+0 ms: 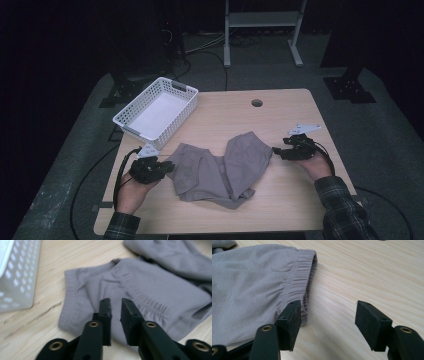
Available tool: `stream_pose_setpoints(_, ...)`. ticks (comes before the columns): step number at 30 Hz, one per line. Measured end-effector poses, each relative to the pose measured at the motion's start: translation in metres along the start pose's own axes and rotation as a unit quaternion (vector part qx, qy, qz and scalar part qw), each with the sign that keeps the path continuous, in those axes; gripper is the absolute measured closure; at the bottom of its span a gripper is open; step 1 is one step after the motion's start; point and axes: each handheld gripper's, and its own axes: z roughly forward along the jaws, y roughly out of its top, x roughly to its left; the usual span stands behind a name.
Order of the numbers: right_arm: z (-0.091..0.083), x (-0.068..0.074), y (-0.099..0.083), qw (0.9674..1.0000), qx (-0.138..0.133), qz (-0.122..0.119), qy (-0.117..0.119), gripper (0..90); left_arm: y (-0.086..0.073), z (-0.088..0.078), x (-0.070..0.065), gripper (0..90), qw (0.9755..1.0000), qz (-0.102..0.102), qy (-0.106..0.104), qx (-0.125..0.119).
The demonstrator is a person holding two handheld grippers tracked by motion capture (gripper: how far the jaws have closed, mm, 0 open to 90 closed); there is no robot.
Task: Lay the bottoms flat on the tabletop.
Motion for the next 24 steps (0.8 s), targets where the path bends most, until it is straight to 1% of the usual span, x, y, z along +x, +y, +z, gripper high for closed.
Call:
stream_pose_setpoints(2,0.000,0.000,0.000,1.0000,0.001,0.001,0.000,36.4,0.006,0.004,-0.006,71.3,0.9999,0.011,-0.008,-0.003)
stream_pose_setpoints(5,0.001,0.000,0.000,1.0000,0.003,-0.001,0.000,36.1,0.017,0.014,-0.015,65.4,0.9995,0.022,-0.023,-0.007)
stream_pose_setpoints(7,0.001,0.000,0.000,1.0000,0.003,0.000,-0.001,36.0,0.025,0.020,-0.020,62.3,0.9990,0.025,-0.033,-0.015)
stream_pose_setpoints(10,0.001,0.000,0.000,1.0000,0.004,-0.001,-0.001,35.8,0.038,0.029,-0.030,58.1,0.9976,0.032,-0.057,-0.025)
stream_pose_setpoints(11,0.001,-0.001,-0.001,1.0000,0.004,0.000,-0.001,35.8,0.044,0.033,-0.034,57.6,0.9967,0.032,-0.068,-0.031)
stream_pose_setpoints(12,0.001,-0.001,-0.001,1.0000,0.005,0.000,-0.002,35.7,0.047,0.036,-0.037,55.8,0.9963,0.034,-0.073,-0.033)
stream_pose_setpoints(13,0.001,-0.001,-0.001,1.0000,0.005,0.000,-0.002,35.7,0.052,0.040,-0.042,54.8,0.9954,0.036,-0.082,-0.036)
stream_pose_setpoints(15,0.001,-0.002,-0.001,1.0000,0.006,0.002,-0.002,35.6,0.059,0.047,-0.050,53.7,0.9942,0.044,-0.092,-0.035)
stream_pose_setpoints(18,0.000,-0.003,-0.002,1.0000,0.006,0.003,-0.003,35.6,0.068,0.062,-0.064,52.4,0.9919,0.059,-0.109,-0.027)
stream_pose_setpoints(20,0.000,-0.003,-0.002,1.0000,0.007,0.003,-0.003,35.5,0.073,0.071,-0.073,52.1,0.9905,0.064,-0.119,-0.025)
stream_pose_setpoints(22,0.000,-0.004,-0.002,1.0000,0.007,0.003,-0.003,35.5,0.078,0.083,-0.084,51.4,0.9884,0.075,-0.131,-0.019)
stream_pose_setpoints(24,0.000,-0.004,-0.002,1.0000,0.007,0.002,-0.003,35.5,0.083,0.092,-0.092,50.4,0.9873,0.082,-0.136,-0.014)
